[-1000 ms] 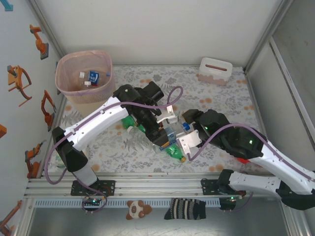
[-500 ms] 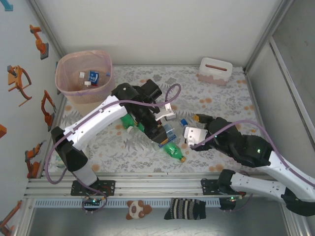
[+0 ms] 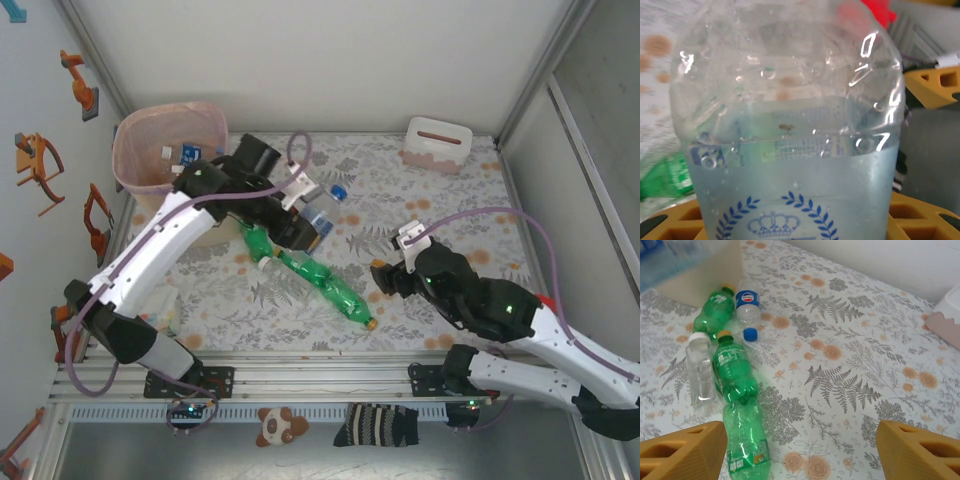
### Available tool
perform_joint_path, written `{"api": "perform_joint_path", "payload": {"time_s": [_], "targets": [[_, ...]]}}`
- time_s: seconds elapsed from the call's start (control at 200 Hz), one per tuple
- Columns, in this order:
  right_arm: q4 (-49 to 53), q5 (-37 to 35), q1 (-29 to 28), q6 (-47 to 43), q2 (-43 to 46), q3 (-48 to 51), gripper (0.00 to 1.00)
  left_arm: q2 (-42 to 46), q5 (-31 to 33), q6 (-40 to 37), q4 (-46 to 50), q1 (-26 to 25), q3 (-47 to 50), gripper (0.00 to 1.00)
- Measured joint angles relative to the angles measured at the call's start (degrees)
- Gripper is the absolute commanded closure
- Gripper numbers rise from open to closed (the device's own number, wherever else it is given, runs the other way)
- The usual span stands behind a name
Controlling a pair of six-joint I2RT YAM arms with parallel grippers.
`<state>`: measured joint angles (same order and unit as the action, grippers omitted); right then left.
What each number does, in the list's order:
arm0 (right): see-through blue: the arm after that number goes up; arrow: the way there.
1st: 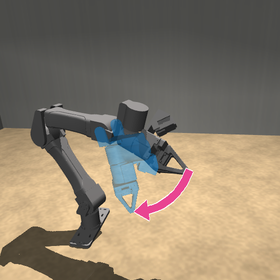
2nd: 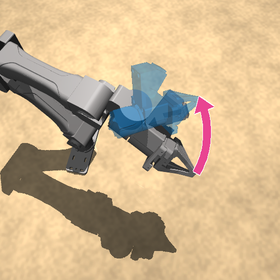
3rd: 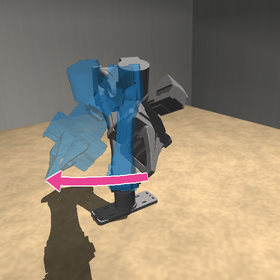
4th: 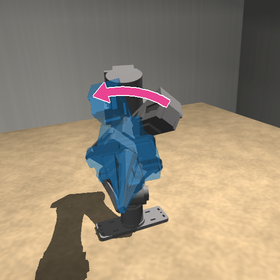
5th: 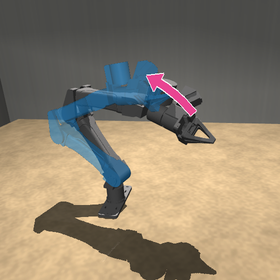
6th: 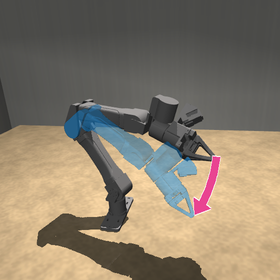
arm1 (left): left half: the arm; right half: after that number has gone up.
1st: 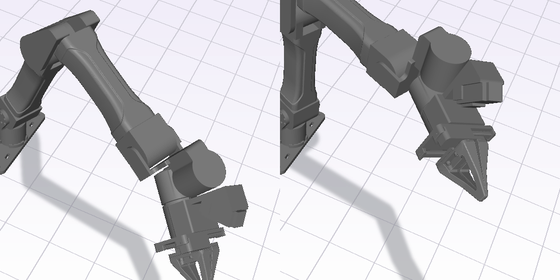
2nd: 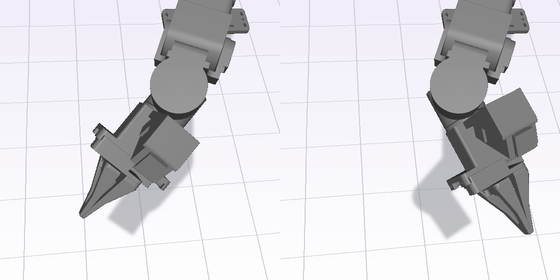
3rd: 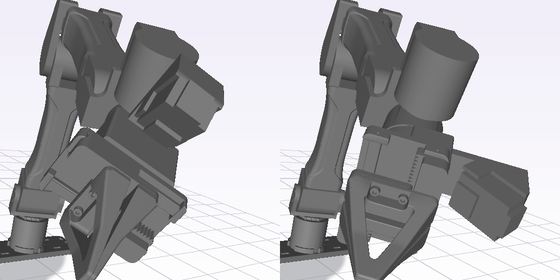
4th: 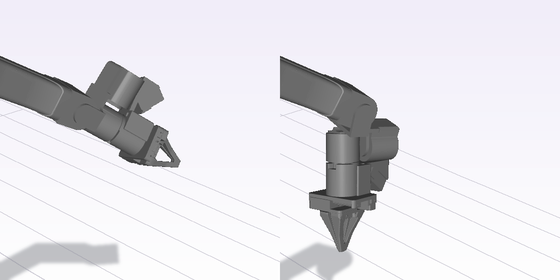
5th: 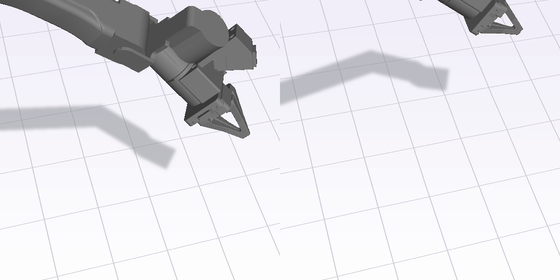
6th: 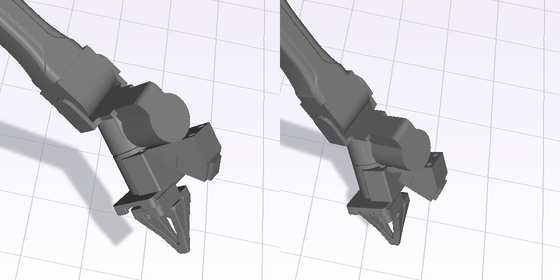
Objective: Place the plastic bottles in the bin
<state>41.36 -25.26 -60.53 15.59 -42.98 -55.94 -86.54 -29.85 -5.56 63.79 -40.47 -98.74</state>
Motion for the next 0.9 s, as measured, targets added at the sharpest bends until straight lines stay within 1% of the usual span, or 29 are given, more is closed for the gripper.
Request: {"api": "perform_joint_path", "payload": {"time_s": [0.04,0.11,0.21,0.376,0.531,0.661,0.771,0.901], "targets": [[-0.15,-0.52,0.0,1.03,-0.04,0.0,0.23,1.18,0.83,1.05,-0.87,1.7,0.07,0.53],[-0.37,-1.38,0.0,2.03,-0.33,-0.02,0.23,3.3,2.49,2.99,-2.47,5.25,0.15,0.53],[-0.61,-1.86,0.0,2.45,-1.27,-0.07,0.23,5.62,4.76,5.46,-3.48,11.5,-0.11,0.54],[-1.42,-1.55,0.0,2.25,-4.28,-0.74,0.23,5.33,7.34,7.74,-2.23,21.94,-5.16,0.54],[-2.43,-0.74,0.0,1.53,-6.56,-1.9,0.23,2.64,9.22,8.39,0.24,30.51,-14.6,0.54],[-3.17,0.22,0.0,0.92,-8.09,-2.43,0.23,-1.01,12.22,8.41,3.21,36.15,-22.4,0.54],[-3.41,0.59,0.0,0.48,-9.35,-2.91,0.23,-4.98,15.98,8.35,6.01,39.91,-27.69,0.54],[-3.67,1.42,0.0,0.0,-10.4,-3.04,0.23,-9.75,21.05,7.65,9.64,43.04,-31.63,0.54]]}}
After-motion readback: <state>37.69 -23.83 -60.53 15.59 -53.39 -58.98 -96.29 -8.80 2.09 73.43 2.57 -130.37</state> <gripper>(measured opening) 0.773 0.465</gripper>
